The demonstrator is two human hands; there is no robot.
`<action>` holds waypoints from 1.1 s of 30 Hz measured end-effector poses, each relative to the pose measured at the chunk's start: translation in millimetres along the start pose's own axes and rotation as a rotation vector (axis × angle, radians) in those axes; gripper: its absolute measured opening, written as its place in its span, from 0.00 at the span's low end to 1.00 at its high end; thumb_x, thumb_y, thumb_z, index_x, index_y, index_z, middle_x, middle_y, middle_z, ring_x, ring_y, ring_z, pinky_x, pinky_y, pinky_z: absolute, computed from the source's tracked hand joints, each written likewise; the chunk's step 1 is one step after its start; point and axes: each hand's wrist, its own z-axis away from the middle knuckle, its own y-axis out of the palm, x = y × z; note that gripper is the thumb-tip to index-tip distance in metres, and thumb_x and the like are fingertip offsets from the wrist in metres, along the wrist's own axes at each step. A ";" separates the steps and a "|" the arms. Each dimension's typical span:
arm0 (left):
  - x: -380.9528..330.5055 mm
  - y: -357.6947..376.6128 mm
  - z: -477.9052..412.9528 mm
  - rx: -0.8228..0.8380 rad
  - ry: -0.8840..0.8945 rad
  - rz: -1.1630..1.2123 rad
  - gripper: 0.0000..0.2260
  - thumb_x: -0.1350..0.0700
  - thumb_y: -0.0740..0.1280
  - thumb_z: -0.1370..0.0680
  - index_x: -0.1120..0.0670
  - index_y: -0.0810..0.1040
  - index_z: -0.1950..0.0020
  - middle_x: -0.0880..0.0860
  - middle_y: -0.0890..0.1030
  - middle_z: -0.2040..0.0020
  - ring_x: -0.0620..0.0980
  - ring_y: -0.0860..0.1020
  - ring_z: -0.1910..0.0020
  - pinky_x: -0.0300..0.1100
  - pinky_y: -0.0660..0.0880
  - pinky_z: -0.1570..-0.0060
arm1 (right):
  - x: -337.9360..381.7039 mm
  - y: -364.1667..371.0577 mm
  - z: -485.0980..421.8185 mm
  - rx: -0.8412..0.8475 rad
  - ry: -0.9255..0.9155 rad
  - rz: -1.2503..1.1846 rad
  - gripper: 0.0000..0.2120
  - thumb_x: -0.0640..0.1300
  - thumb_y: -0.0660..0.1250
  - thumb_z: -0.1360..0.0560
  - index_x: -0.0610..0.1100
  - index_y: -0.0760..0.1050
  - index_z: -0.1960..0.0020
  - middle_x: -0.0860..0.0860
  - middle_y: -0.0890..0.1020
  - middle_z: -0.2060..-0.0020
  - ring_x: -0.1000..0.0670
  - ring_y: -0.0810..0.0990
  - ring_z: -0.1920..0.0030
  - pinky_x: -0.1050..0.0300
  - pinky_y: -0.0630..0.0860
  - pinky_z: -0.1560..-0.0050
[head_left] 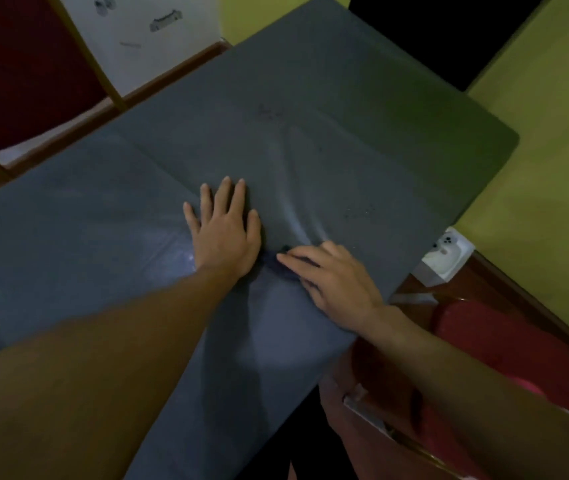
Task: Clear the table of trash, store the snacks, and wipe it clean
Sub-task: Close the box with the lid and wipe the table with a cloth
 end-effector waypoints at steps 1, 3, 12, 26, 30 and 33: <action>-3.9 4.2 -2.1 0.018 -0.020 -0.031 0.27 0.42 0.47 0.18 0.47 0.51 0.19 0.48 0.51 0.19 0.57 0.43 0.20 0.63 0.39 0.25 | -15.0 -2.7 0.2 -0.022 0.037 0.042 0.21 0.41 0.62 0.22 0.48 0.75 0.30 0.50 0.80 0.39 0.43 0.75 0.53 0.47 0.75 0.54; -6.3 11.7 -2.9 0.040 -0.045 -0.108 0.29 0.38 0.43 0.19 0.45 0.45 0.19 0.47 0.46 0.19 0.57 0.39 0.21 0.65 0.37 0.26 | -44.4 -7.0 -3.2 -0.137 0.283 0.065 0.20 0.39 0.64 0.23 0.47 0.77 0.32 0.49 0.80 0.40 0.41 0.75 0.52 0.44 0.75 0.53; -8.3 11.8 -4.7 0.049 -0.069 -0.154 0.31 0.34 0.41 0.21 0.42 0.40 0.20 0.46 0.41 0.19 0.56 0.36 0.21 0.67 0.38 0.27 | -53.1 -10.3 -2.4 -0.110 0.133 -0.023 0.20 0.38 0.65 0.24 0.47 0.78 0.33 0.50 0.81 0.41 0.43 0.76 0.53 0.47 0.75 0.52; -9.3 12.8 -6.2 0.037 -0.074 -0.179 0.30 0.34 0.41 0.20 0.42 0.40 0.20 0.45 0.41 0.19 0.54 0.36 0.21 0.65 0.38 0.26 | -83.6 -7.5 -23.9 -0.140 0.210 -0.024 0.22 0.34 0.68 0.26 0.47 0.78 0.33 0.49 0.80 0.41 0.43 0.75 0.51 0.48 0.75 0.51; -10.0 12.4 -5.7 0.038 -0.073 -0.185 0.30 0.34 0.41 0.20 0.43 0.40 0.20 0.45 0.41 0.19 0.54 0.36 0.21 0.65 0.38 0.26 | -124.7 -12.6 -50.8 -0.247 0.425 0.044 0.21 0.36 0.65 0.24 0.47 0.78 0.33 0.47 0.80 0.43 0.40 0.75 0.50 0.44 0.75 0.51; -9.2 12.4 -5.3 0.028 -0.075 -0.179 0.30 0.34 0.42 0.20 0.42 0.41 0.20 0.45 0.41 0.19 0.54 0.36 0.21 0.65 0.38 0.26 | -107.3 -6.0 -70.3 -0.349 0.706 -0.023 0.21 0.36 0.64 0.26 0.46 0.78 0.33 0.46 0.80 0.44 0.40 0.75 0.49 0.45 0.76 0.49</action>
